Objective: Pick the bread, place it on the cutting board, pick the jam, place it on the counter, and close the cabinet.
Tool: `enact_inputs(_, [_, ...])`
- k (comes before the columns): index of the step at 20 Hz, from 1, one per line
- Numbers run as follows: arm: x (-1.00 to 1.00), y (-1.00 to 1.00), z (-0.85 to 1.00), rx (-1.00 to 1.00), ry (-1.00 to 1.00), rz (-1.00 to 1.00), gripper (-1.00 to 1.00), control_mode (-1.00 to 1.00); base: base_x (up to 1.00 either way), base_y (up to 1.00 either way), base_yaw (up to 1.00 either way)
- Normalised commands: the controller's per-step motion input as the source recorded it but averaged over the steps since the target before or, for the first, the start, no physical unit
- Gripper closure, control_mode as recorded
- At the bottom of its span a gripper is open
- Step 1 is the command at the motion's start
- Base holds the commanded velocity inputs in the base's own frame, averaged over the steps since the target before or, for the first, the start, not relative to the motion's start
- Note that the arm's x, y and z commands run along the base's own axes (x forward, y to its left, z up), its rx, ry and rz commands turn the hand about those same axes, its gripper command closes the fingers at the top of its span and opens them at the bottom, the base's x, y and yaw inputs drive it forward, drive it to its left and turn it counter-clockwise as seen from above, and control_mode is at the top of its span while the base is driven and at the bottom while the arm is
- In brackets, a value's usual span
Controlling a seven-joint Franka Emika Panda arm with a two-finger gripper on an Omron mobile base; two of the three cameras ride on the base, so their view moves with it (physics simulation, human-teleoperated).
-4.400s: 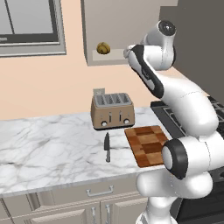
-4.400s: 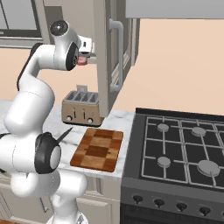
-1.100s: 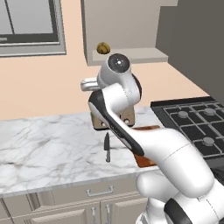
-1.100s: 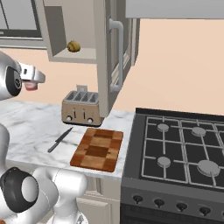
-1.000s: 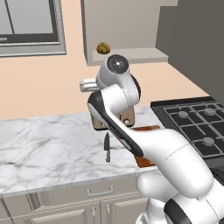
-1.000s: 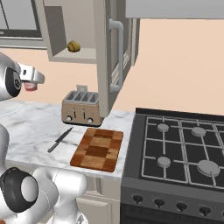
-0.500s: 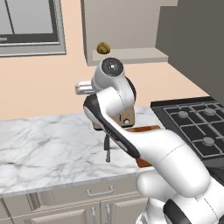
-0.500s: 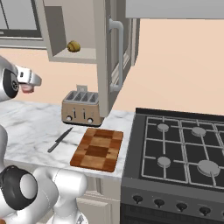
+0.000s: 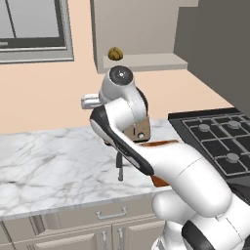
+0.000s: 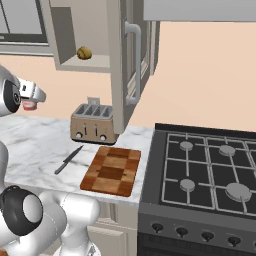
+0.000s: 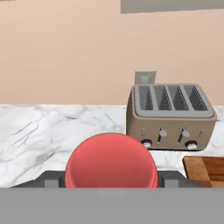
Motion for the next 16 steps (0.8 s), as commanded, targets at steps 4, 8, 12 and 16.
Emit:
enact_inputs(4, [0.0, 0.05, -0.09, 0.01, 0.11, 0.0, 1.0, -1.0, 0.0, 0.0, 0.0])
enact_inputs(8, [0.0, 0.01, -0.07, 0.03, 0.12, 0.0, 1.0, -1.0, 0.0, 0.0, 0.0])
enact_inputs(12, [0.0, 0.0, -0.06, 0.04, 0.11, 0.0, 1.0, -1.0, 0.0, 0.0, 0.0])
enact_inputs(16, [0.0, 0.0, -0.05, 0.01, 0.08, 0.0, 1.0, -1.0, 0.0, 0.0, 0.0])
